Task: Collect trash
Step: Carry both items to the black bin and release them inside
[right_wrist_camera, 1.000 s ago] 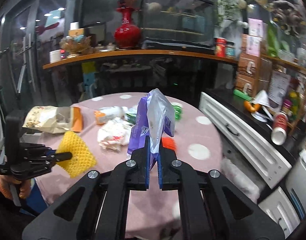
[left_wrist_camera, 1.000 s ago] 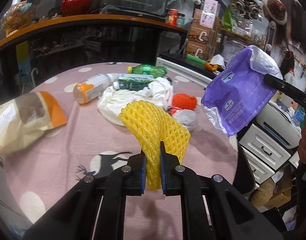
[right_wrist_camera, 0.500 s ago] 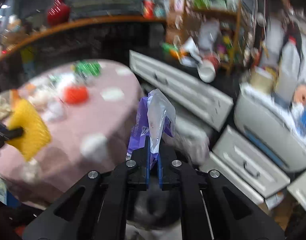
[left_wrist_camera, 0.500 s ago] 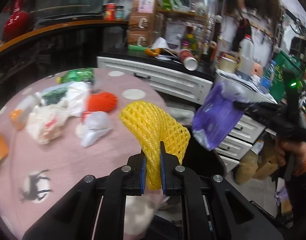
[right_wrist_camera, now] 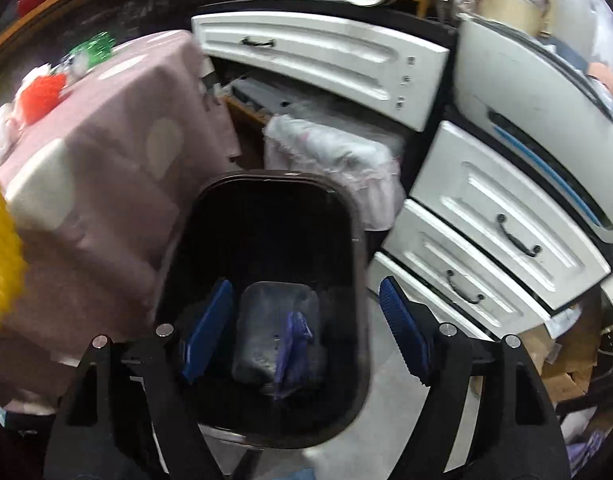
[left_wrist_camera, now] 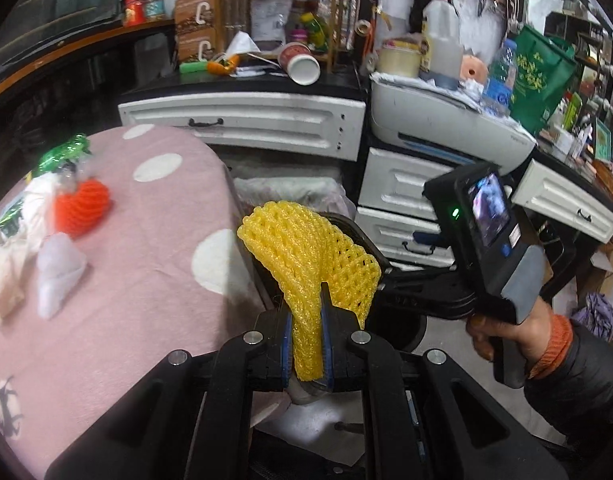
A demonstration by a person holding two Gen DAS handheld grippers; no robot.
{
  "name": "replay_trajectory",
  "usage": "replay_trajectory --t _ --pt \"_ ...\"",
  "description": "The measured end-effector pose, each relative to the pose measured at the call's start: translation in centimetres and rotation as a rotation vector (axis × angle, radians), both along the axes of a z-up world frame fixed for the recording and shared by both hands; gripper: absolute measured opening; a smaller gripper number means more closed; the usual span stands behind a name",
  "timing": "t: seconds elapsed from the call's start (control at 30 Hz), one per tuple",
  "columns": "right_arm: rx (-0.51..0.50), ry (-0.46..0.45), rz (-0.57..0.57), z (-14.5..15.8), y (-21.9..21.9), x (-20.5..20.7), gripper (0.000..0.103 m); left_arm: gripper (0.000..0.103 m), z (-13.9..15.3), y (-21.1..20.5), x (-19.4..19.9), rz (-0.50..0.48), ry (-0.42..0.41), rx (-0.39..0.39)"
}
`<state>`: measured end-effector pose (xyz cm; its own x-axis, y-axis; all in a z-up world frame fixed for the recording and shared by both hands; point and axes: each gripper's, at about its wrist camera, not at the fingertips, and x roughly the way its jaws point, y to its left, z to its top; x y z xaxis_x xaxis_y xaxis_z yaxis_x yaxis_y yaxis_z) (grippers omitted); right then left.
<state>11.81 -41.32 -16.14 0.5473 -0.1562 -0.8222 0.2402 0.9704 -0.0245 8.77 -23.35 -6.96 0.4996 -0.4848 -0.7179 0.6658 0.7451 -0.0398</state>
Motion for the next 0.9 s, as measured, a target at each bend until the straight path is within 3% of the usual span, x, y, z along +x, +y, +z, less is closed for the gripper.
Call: replay_trajectory --t 0.3,0.63,0.7,0.73,0.77,0.83,0.9 --pt "-0.006 -0.087 -0.139 3.8 -4.4 -2.9 0.082 0.012 -2.8 -3.8 1.1 -0.053 0.03 0.09" --pt "0.011 -0.11 -0.123 4.6 -3.7 -3.5 0.082 0.012 -6.3 -7.6 2.6 -0.099 0.061 0.197" --pt "0.012 -0.11 -0.116 4.6 -3.5 -3.4 0.082 0.02 -6.6 -8.3 2.5 -0.116 0.052 0.224" --pt "0.015 -0.111 -0.114 4.6 -3.5 -3.4 0.084 0.036 -6.7 -8.5 2.5 -0.124 0.051 0.234" --pt "0.016 -0.113 -0.113 4.7 -3.5 -3.4 0.085 0.062 -6.8 -8.5 2.4 -0.133 0.054 0.237" --pt "0.016 -0.12 -0.114 4.8 -3.6 -3.5 0.089 0.084 -6.7 -8.3 2.2 -0.139 0.057 0.212" --pt "0.018 -0.121 -0.117 4.9 -3.8 -3.6 0.089 0.09 -6.4 -7.9 2.1 -0.122 0.045 0.181"
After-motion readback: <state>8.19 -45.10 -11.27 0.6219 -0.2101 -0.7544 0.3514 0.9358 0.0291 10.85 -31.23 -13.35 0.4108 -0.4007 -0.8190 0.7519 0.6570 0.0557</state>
